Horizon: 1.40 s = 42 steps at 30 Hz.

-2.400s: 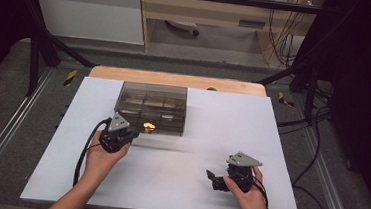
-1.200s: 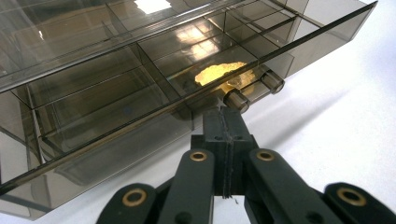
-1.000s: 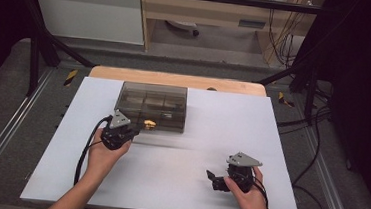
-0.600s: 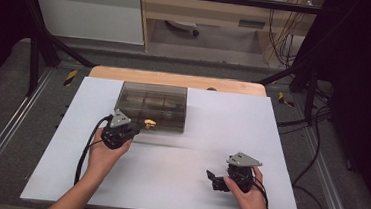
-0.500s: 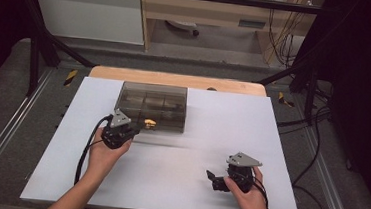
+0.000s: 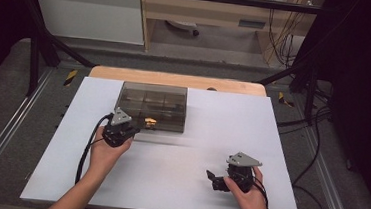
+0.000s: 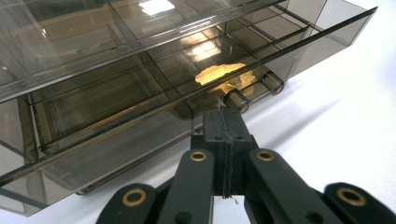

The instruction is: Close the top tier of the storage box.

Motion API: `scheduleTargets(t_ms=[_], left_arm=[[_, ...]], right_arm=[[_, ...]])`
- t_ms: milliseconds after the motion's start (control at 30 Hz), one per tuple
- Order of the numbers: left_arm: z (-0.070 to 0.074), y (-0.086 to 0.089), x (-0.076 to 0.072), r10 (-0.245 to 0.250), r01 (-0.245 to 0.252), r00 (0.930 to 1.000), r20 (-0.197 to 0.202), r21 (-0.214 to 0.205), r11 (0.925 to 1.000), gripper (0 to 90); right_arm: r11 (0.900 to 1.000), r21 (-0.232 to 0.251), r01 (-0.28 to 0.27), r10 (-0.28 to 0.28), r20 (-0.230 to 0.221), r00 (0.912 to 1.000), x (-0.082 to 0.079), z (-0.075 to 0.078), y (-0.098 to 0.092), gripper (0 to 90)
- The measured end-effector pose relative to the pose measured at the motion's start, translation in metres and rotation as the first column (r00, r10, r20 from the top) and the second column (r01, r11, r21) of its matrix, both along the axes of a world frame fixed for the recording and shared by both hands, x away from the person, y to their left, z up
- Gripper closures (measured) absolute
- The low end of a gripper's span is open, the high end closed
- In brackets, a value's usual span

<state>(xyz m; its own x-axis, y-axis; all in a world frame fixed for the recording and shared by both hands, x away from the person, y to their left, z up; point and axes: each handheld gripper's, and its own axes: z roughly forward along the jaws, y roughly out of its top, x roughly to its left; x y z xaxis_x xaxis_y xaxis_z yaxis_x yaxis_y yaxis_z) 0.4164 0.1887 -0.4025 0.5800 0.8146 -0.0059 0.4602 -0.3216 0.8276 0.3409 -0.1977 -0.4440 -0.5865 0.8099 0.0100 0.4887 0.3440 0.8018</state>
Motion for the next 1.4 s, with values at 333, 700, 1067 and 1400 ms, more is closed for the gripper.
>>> scheduleTargets(t_ms=[333, 700, 1067, 1400], left_arm=[[0.001, -0.002, 0.006, 0.004, -0.004, 1.0000, 0.002, 0.013, 0.9999, 89.8], [0.002, -0.003, 0.014, 0.019, -0.019, 0.9998, 0.003, 0.006, 0.9998, 89.8], [0.003, -0.005, 0.019, 0.023, -0.024, 0.9996, 0.015, 0.062, 0.9978, 89.8], [0.005, -0.002, 0.029, 0.034, -0.034, 0.9994, -0.002, 0.014, 0.9993, 89.7]], right_arm=[[1.0000, 0.000, -0.002, 0.002, -0.002, 1.0000, 0.001, 0.000, 0.000, 2.8], [1.0000, 0.000, 0.001, -0.001, -0.005, 1.0000, 0.000, 0.000, 0.000, 2.8], [1.0000, 0.002, -0.001, 0.001, -0.005, 1.0000, 0.001, -0.001, 0.000, 2.7], [1.0000, -0.003, -0.001, 0.001, -0.005, 1.0000, 0.001, -0.002, 0.000, 2.8]])
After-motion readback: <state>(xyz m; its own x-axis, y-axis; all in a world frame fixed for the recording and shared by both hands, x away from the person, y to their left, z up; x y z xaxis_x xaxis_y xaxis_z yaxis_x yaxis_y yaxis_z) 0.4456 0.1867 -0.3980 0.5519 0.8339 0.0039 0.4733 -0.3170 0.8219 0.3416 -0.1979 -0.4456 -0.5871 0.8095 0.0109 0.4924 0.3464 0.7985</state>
